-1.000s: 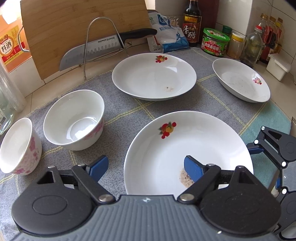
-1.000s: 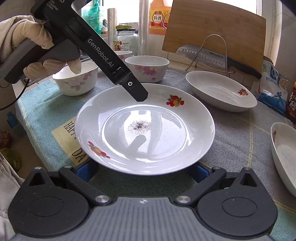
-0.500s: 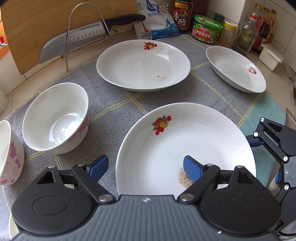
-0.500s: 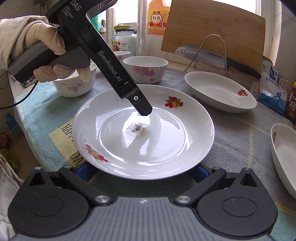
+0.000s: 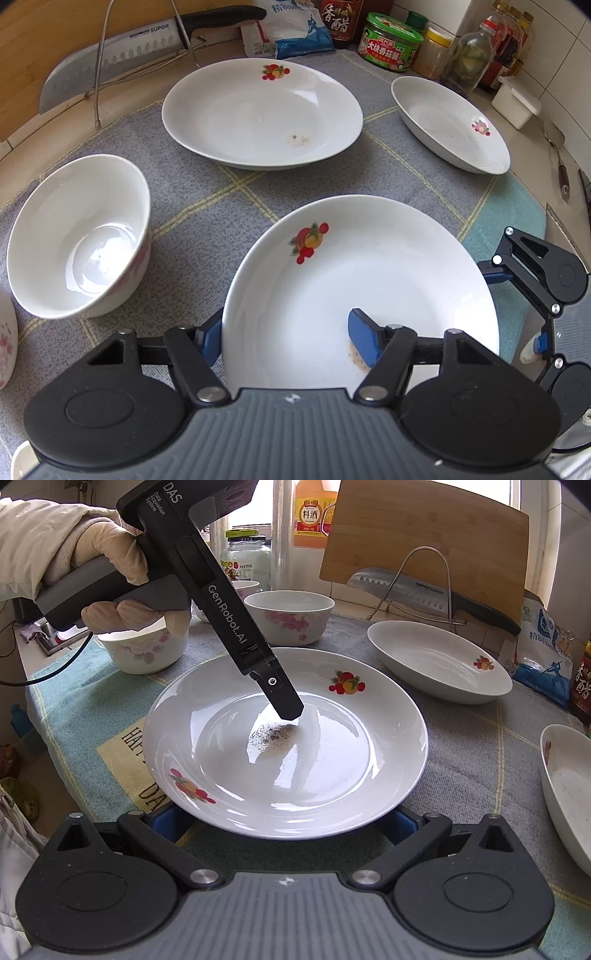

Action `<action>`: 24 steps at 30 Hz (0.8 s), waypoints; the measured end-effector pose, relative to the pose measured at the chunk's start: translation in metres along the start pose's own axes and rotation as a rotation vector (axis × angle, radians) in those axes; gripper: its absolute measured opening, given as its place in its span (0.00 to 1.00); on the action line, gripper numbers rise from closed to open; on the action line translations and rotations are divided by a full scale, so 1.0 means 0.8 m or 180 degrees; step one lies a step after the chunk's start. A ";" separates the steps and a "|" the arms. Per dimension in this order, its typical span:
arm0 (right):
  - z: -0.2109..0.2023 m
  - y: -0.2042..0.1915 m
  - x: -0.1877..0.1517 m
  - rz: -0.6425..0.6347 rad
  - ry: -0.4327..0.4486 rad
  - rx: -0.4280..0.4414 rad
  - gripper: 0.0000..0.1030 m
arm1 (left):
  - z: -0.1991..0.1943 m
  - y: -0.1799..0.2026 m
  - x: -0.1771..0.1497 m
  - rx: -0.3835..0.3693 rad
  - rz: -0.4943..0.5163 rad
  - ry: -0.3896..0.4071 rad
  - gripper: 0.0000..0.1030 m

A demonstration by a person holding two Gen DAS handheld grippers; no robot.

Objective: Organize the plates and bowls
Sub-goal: 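Carry the held plate with the left tool over another white plate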

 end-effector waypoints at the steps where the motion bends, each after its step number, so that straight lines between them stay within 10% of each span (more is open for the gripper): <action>1: 0.000 0.000 0.000 0.0005 -0.0003 -0.0003 1.00 | 0.001 0.000 0.001 -0.0013 -0.0010 -0.0010 0.65; 24: -0.016 0.014 0.016 0.0003 -0.0053 -0.0050 1.00 | -0.010 0.011 0.021 -0.0133 0.0034 0.0073 0.65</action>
Point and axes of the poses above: each gripper's, at about its wrist camera, not at the fingertips, and z roughly the way its jaws point, y to its right, x to its top, the point moved 5 cm from there along z, roughly the way its jaws point, and after that the axes turned 14 degrees about y, right-handed, at the moved point
